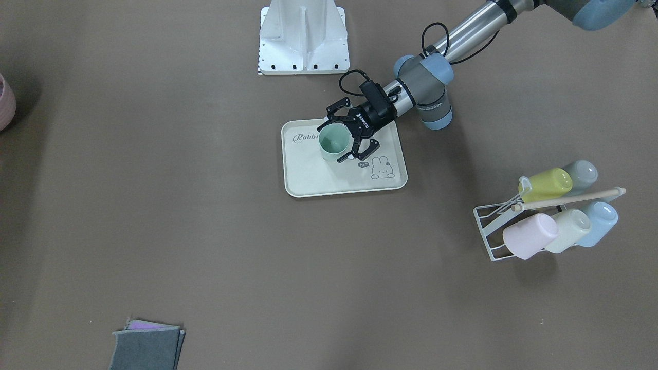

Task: Pick up and place green cup on tray

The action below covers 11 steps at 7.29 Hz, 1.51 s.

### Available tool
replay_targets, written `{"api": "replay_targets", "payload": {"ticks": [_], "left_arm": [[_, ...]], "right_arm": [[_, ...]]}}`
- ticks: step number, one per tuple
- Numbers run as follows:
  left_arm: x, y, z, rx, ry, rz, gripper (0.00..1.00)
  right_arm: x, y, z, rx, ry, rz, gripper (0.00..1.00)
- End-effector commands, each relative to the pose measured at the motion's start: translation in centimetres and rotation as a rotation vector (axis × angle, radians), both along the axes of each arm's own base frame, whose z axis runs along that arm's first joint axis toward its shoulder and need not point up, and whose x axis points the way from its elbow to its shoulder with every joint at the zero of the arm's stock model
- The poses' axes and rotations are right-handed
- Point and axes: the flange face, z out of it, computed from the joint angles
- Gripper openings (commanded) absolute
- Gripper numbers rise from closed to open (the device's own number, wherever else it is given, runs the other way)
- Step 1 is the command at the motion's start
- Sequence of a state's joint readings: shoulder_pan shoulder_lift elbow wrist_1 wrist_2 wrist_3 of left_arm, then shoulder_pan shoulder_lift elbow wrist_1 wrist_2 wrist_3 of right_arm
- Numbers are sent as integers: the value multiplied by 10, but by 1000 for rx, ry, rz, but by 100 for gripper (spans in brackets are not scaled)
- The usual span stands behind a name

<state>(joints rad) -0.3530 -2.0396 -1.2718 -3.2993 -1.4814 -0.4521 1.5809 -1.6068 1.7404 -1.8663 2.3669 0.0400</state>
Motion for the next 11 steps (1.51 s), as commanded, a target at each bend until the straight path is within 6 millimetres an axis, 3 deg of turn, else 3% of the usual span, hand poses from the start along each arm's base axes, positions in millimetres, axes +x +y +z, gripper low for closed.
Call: {"api": "replay_targets", "payload": {"ticks": [1,4,5,7,9,11], "left_arm": [[-20,6,-2,10,20,-3,98],[-26,3,-20,23,49,-12,98],[-38,-12,-36,20,49,-37,98],[-82,-82,-89,-11,-15,-166,98],[-129,-132,-143,-77,-127,-267,98],[-178,-184,-165,-199,-341,-236,98]], "right_arm": [[0,-2,-1,24,3,-1,100],[0,-5,0,25,3,-1,100],[0,-5,-1,27,3,-1,100],[-1,-6,-2,29,3,-3,100],[-1,-7,-3,31,3,-4,100],[-1,-8,-4,33,3,-4,100]]}}
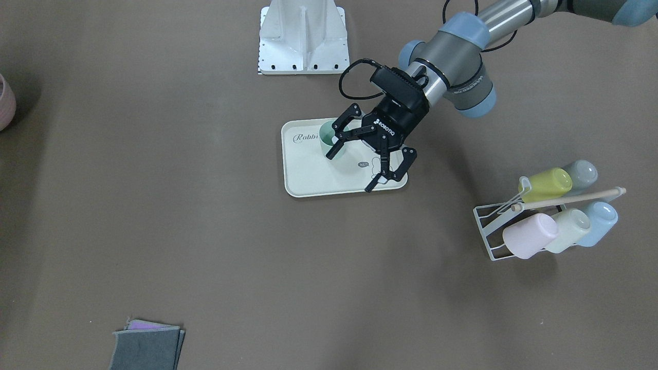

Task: Pick up and place green cup on tray

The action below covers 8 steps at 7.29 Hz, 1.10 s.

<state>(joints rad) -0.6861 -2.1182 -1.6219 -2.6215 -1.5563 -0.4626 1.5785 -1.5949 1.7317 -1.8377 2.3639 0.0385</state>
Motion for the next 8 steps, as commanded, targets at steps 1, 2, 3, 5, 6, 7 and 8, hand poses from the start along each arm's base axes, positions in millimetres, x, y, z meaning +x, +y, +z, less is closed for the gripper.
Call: {"api": "replay_targets", "payload": {"ticks": [1,2,3,5,6,7,8], "left_arm": [[-72,-66,9,-212,-198,15,98],[-105,-89,41,-339,-279,2,98],[-170,-121,76,-463,-326,-57,98],[-313,-169,140,-859,-341,-92,98],[-335,-173,180,-971,-361,-119,98],[-368,-166,244,-1071,-363,-150,98],[-388,-155,295,-1132,-351,-160,98]], "right_arm": [[0,0,2,-3,0,0,100],[0,0,4,-6,0,0,100],[0,0,4,-6,1,0,100],[0,-2,17,19,0,1,100],[0,-2,17,28,0,1,100],[0,-4,16,29,-1,1,100],[0,-5,14,34,0,1,100]]}}
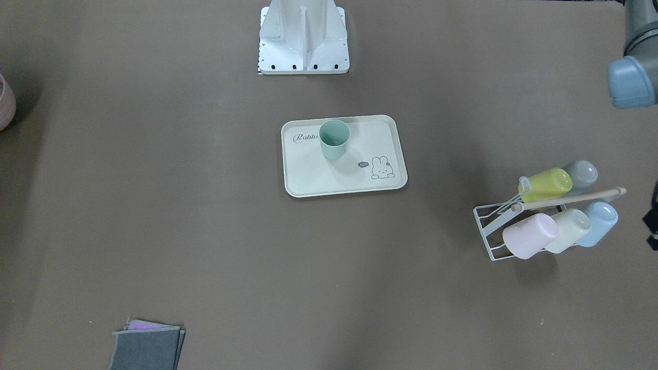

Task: Pick up and place green cup on tray

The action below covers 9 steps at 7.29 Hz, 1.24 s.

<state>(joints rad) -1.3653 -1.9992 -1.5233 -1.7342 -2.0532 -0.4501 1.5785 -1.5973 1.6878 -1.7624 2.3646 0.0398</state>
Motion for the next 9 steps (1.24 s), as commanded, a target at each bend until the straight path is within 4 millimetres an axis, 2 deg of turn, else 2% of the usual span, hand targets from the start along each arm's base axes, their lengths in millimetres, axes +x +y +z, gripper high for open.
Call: {"api": "replay_targets", "payload": {"ticks": [1,2,3,4,7,8,9], "left_arm": [[-61,33,103,-177,108,-37,98],[-92,43,133,-268,233,-49,98],[-103,80,180,-339,292,-53,98],[-105,107,211,-382,288,-62,98],[-109,165,263,-371,299,-65,98],[-118,184,275,-360,304,-81,98],[-125,194,274,-344,307,-94,98]], "right_arm": [[0,-1,-1,3,2,0,100],[0,-1,-1,3,2,0,100],[0,0,0,2,2,-1,100],[0,-1,-2,7,2,-1,100],[0,1,0,1,2,-1,100],[-1,2,2,-2,2,-3,100],[-1,2,2,-2,2,-3,100]]}}
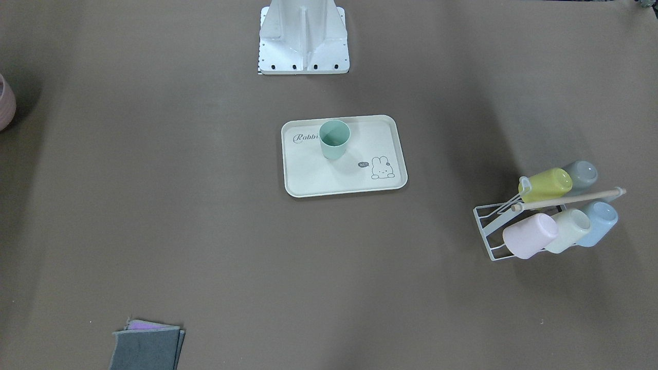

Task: Pick up and place green cup on tray

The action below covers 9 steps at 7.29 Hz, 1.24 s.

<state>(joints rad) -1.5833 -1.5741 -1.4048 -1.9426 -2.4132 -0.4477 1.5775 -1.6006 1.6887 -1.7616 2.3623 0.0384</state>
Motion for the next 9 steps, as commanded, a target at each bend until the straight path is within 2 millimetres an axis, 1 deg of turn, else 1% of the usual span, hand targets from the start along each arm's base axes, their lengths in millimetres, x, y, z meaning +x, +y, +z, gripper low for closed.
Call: {"api": "replay_targets", "payload": {"ticks": [1,2,3,4,5,6,7,9], "left_arm": [[-8,21,5,15,1,-18,98],[-8,40,9,9,1,-18,98],[-8,46,1,18,1,-18,98],[-7,33,-21,23,9,-19,98],[-6,21,-51,-4,25,-20,98],[-7,17,-73,-33,21,-23,98],[-7,21,-79,-35,18,-24,98],[-7,23,-75,-40,13,-24,98]], "right_arm": [[0,-1,0,0,0,1,100],[0,-3,-2,3,0,1,100],[0,-3,-2,3,0,-1,100],[0,-2,-1,1,0,-1,100],[0,-3,-2,3,0,-1,100],[0,-3,-2,3,0,1,100],[0,-3,-1,1,-2,0,100],[0,-2,0,0,0,-1,100]]}}
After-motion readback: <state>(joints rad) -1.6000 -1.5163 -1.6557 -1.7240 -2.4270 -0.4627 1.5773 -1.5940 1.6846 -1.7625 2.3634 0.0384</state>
